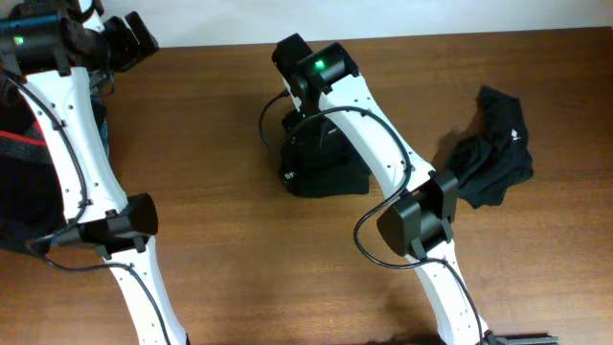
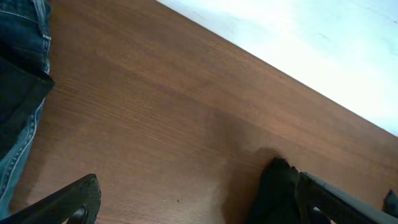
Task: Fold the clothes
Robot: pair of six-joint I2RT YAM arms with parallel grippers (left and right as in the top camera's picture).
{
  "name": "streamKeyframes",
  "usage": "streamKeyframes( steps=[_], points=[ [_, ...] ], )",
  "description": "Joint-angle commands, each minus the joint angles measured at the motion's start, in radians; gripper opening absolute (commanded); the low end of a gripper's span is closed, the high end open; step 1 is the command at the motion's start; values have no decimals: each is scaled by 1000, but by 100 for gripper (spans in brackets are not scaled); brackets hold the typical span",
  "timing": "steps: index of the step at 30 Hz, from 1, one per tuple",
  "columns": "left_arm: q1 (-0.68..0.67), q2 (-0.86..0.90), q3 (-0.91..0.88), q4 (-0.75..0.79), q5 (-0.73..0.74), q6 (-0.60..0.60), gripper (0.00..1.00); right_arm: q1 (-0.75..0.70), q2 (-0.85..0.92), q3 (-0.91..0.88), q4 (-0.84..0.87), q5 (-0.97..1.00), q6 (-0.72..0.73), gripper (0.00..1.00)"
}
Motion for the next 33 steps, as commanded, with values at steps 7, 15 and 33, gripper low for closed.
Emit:
streamKeyframes(
  steps=[7, 15, 33],
  points=[
    [2, -5, 10, -18, -37, 16, 100, 5, -8, -2, 10, -103, 9, 45],
    [2, -5, 10, -21, -52, 17, 99, -32, 0, 21, -26, -115, 9, 4],
    [2, -4, 10, -21, -87, 24, 99, -391, -45, 117, -144, -62, 32, 4]
  ],
)
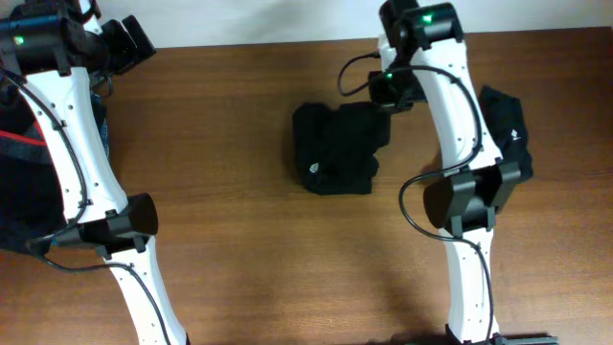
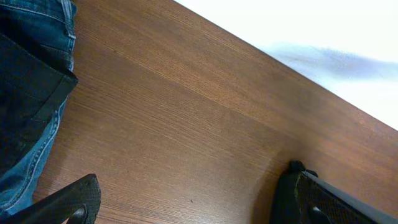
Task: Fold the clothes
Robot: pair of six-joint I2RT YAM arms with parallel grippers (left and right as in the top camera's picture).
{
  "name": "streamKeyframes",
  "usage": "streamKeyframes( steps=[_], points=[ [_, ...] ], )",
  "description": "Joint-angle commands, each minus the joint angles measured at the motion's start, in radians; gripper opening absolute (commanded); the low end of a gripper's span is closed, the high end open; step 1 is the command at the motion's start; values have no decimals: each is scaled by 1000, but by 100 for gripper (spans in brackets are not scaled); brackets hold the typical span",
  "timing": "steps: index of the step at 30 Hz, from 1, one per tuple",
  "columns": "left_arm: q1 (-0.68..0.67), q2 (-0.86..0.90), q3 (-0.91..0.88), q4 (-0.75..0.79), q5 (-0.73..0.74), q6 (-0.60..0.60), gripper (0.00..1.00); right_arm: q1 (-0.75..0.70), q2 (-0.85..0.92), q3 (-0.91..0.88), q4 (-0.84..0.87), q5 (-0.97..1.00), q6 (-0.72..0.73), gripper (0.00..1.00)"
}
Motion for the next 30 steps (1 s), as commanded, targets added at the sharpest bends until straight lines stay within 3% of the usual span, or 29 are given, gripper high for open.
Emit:
streamKeyframes(
  steps=[1, 6, 16, 30],
  points=[
    [2, -4, 10, -2, -22, 24, 99, -43, -42, 8, -6, 42, 8, 4],
    [2, -4, 10, -2, -22, 24, 100, -51, -42, -34, -6, 43, 4, 4],
    [2, -4, 10, 2, -40, 35, 99, -66, -42, -472, 87, 122, 101, 4],
    [2, -4, 10, -2, -41, 61, 99, -94, -42, -527, 100, 152, 113, 4]
  ],
)
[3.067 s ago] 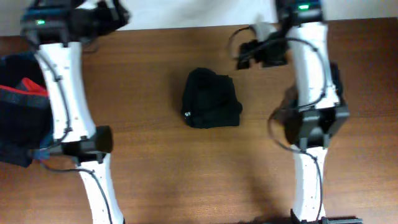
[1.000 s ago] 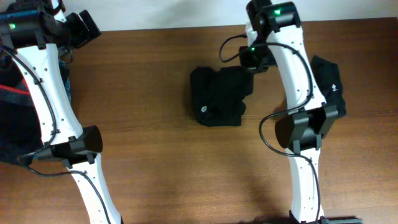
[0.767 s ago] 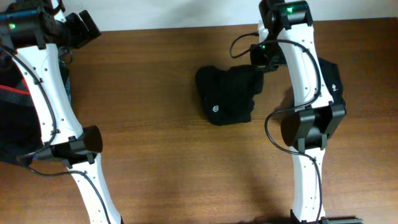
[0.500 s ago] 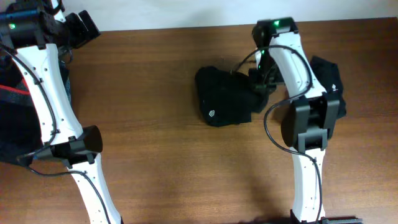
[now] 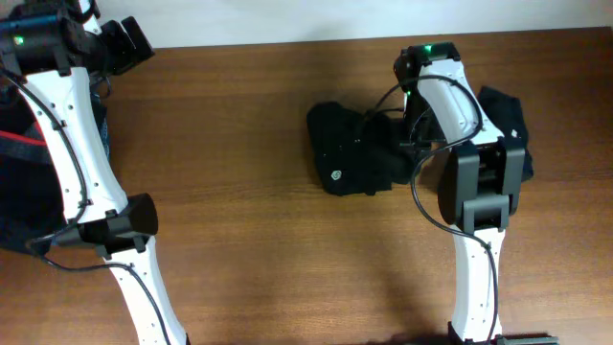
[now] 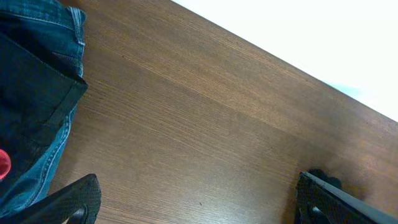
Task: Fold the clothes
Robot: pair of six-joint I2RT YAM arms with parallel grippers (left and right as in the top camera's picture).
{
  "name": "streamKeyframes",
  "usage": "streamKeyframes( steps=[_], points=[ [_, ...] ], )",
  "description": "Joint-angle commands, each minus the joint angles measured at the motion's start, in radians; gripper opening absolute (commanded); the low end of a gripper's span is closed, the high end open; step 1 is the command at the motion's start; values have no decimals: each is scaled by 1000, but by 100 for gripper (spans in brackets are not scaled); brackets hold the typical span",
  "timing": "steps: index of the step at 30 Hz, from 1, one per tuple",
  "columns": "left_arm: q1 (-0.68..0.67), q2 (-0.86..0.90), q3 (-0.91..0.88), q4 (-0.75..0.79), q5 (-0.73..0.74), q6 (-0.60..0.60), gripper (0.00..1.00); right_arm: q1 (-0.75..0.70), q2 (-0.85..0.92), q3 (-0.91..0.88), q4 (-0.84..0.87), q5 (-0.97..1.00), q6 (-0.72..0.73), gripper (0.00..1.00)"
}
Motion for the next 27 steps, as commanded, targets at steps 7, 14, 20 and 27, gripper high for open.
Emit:
streamKeyframes(
  steps=[7, 14, 20, 27],
  points=[
    [2, -4, 10, -4, -14, 28, 99, -10, -29, -95, 73, 37, 17, 83],
    [2, -4, 10, -5, -14, 28, 99, -48, -31, 40, 32, 47, 7, 99],
    [2, -3, 10, -5, -14, 28, 99, -73, -31, 412, -93, -121, -109, 99],
    [2, -3, 0, -23, -6, 60, 99, 30, -58, 480, -92, -268, -174, 99]
  ],
)
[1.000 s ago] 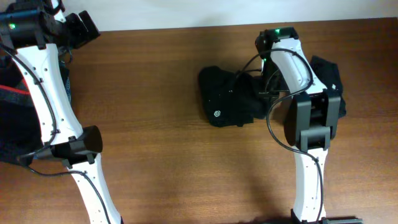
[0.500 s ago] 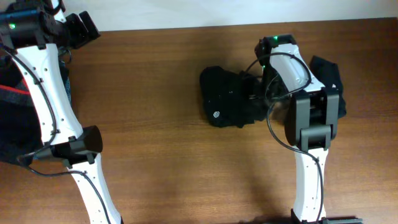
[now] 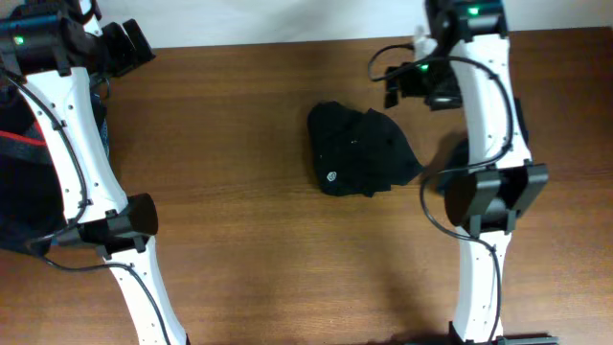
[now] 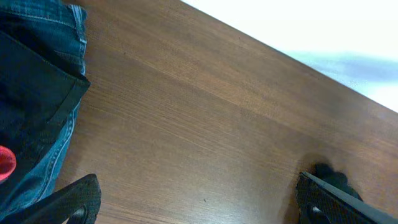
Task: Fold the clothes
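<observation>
A black garment [image 3: 356, 151], folded into a compact bundle with a small white logo, lies at mid-table. Its edge also shows in the left wrist view as a dark lump [image 4: 329, 175]. My right gripper [image 3: 395, 90] hovers just beyond the bundle's far right corner, apart from it, and its fingers look open and empty. A second, crumpled black garment [image 3: 518, 120] lies mostly hidden behind the right arm. My left gripper [image 3: 126, 43] stays at the far left corner. It stands wide open [image 4: 202, 202] over bare wood.
A heap of clothes, blue jeans [image 4: 34, 74] and dark items with a red strap [image 3: 19, 144], lies at the table's left edge under the left arm. The table's far edge [image 3: 287, 42] runs close behind both grippers.
My right gripper was down at the folded bundle's right side and is now up beyond its far right corner, clear of the cloth. The bundle stays in place. The left arm has hardly moved.
My right gripper was first over the folded black bundle at mid-table. Then it was at the bundle's far right corner, then at its right side with the bundle lying further right. Now it is off the cloth. The left gripper stayed open at the far left throughout.
</observation>
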Robot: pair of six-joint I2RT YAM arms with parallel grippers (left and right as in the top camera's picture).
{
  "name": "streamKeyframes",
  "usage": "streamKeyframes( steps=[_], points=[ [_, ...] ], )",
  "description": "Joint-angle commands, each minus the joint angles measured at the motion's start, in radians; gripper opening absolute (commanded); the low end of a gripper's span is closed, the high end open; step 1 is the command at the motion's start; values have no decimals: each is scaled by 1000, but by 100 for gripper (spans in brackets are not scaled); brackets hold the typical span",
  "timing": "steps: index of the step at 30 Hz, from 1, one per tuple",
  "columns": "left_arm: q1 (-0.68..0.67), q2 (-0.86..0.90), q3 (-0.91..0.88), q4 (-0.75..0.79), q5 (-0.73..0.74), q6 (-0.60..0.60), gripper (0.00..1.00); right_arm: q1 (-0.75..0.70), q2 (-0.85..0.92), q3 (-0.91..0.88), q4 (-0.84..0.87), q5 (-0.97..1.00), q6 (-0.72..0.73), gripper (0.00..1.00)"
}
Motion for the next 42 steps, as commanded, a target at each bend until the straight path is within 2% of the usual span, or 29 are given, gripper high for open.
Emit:
streamKeyframes(
  steps=[1, 3, 6, 12, 14, 16, 17, 20, 24, 27, 30, 32, 34, 37, 42],
  points=[
    [1, -3, 0, -12, 30, 94, 99, 52, -39, 14, -6, -33, -36, 99],
    [-3, -3, 0, -14, 62, 142, 99, 54, -60, 14, -6, -7, -35, 99],
    [-39, -5, 1, -14, 159, 275, 99, 47, -142, 14, -6, 31, -35, 99],
    [-195, -42, 0, -14, 173, 354, 99, 46, -397, -2, -6, 61, -37, 99],
    [-240, -58, 0, -15, 145, 369, 100, 47, -491, -57, -6, 67, -36, 99],
    [-274, -67, 0, -15, 140, 433, 99, 49, -566, -151, -6, 67, -28, 99],
    [-296, -70, 0, -15, 139, 481, 99, 49, -612, -233, -6, 64, -28, 99],
    [-328, -70, -11, -15, 104, 525, 99, 39, -695, -406, -6, 64, -10, 99],
    [-352, -70, -147, -14, 99, 567, 99, -26, -768, -553, -6, 67, 19, 99],
    [-354, -70, -267, -10, 169, 566, 99, -92, -766, -575, -4, 37, 39, 99],
    [-354, -70, -437, 62, 372, 564, 99, -148, -761, -602, 25, -18, 39, 99],
    [-356, -70, -587, 172, 547, 537, 99, -177, -761, -621, 64, -48, 40, 99],
    [-356, -70, -669, 242, 586, 494, 100, -190, -761, -623, 84, -58, 40, 99],
    [-356, -70, -844, 393, 617, 342, 99, -204, -760, -623, 99, -72, 40, 99],
    [-356, -70, -1028, 547, 764, 231, 99, -206, -727, -623, 112, -72, 44, 99]
  ],
)
